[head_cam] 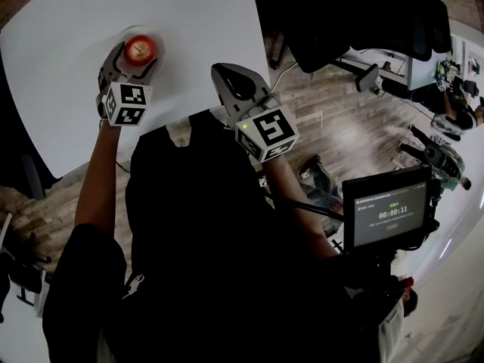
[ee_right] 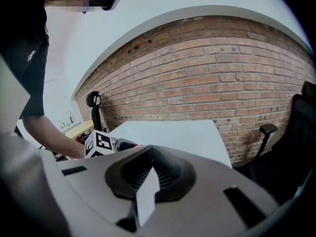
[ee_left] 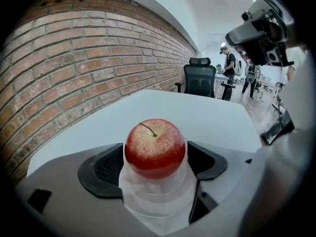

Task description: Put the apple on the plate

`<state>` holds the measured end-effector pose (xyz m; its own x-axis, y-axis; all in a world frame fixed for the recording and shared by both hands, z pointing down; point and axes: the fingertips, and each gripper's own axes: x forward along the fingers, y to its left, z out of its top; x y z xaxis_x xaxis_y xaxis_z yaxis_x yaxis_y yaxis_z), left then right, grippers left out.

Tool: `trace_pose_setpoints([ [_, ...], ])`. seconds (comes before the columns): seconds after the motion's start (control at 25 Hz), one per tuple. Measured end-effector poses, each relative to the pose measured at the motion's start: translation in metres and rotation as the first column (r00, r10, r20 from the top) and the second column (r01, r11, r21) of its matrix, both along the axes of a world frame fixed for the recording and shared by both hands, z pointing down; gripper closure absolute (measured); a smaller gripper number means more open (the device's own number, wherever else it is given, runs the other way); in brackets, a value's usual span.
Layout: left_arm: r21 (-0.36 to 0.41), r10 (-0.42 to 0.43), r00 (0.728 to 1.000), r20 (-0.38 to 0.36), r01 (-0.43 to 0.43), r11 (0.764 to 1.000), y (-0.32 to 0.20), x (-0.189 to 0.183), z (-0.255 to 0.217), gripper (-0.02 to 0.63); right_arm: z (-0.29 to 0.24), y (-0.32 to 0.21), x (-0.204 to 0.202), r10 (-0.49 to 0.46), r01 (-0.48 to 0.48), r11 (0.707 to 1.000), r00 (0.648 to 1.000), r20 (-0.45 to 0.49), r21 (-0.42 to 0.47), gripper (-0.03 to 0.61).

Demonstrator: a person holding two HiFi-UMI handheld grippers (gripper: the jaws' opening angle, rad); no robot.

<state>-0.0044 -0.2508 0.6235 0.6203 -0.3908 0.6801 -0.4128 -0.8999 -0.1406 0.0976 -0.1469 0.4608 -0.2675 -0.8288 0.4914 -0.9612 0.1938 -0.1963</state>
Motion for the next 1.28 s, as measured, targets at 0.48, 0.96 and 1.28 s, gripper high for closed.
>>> trace_pose_setpoints([
  [0.48, 0.006, -0.023, 1.000, -0.001, 0.023, 1.000, -0.006, -0.003, -0.003, 0.215, -0.002, -0.004, 0.001, -0.001, 0.002, 1.000, 1.000, -0.002, 0.022, 0.575],
  [0.96, 0.045, -0.087, 0.996, -0.036, 0.089, 0.995, -0.012, -0.028, -0.030, 0.216, -0.017, -0.033, -0.015, -0.062, 0.061, 0.992, 0.998, 0.007, 0.110, 0.575],
  [1.28, 0.055, -0.163, 0.983, -0.083, 0.168, 0.984, 0.000, -0.045, -0.062, 0.290, -0.027, -0.042, -0.031, -0.138, 0.135, 0.978, 0.990, 0.009, 0.161, 0.575],
])
